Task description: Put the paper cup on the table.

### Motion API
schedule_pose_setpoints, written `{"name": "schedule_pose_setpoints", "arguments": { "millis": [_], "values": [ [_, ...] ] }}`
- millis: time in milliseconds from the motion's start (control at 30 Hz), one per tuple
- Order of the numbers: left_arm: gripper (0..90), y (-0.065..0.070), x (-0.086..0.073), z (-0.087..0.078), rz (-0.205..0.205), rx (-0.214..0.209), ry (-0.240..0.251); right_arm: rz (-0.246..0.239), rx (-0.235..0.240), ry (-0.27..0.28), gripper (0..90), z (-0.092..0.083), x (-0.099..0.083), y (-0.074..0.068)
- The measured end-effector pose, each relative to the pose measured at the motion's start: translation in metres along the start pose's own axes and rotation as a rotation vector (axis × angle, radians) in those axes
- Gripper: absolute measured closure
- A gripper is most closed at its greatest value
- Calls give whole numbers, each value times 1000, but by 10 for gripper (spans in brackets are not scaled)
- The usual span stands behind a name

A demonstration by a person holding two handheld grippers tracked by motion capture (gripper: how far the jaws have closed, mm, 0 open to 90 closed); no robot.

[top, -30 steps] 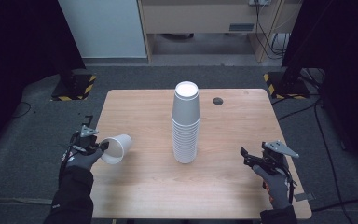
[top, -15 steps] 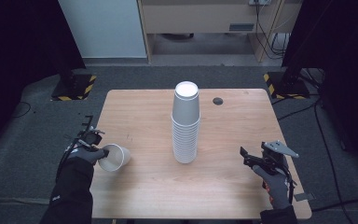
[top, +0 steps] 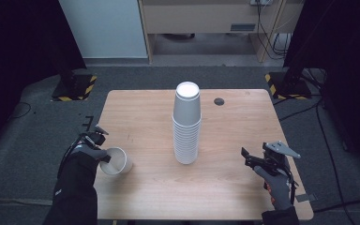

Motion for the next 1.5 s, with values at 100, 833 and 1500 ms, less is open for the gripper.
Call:
{"name": "schedule_pose_setpoints", "arguments": {
  "millis": [100, 833, 1500],
  "values": [
    [863, 1, -3, 3, -12, -9, -25, 1, 1, -2, 80, 0, 0, 0],
    [569, 5, 10, 4, 9, -13, 254, -1, -1, -1, 79, 0, 0, 0],
    [401, 17, 16, -40, 19, 32, 982, -1, -8, -4, 76, 1, -1, 1]
  ]
}}
Point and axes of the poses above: each handheld gripper's, and its own axes: z roughly forward along the jaws, x roughly out of its top, y roughly to its right, the point moved 8 cm from there along z, roughly forward along the jaws, and after that the axes turned 13 degrees about y, right-handed, at the moved point
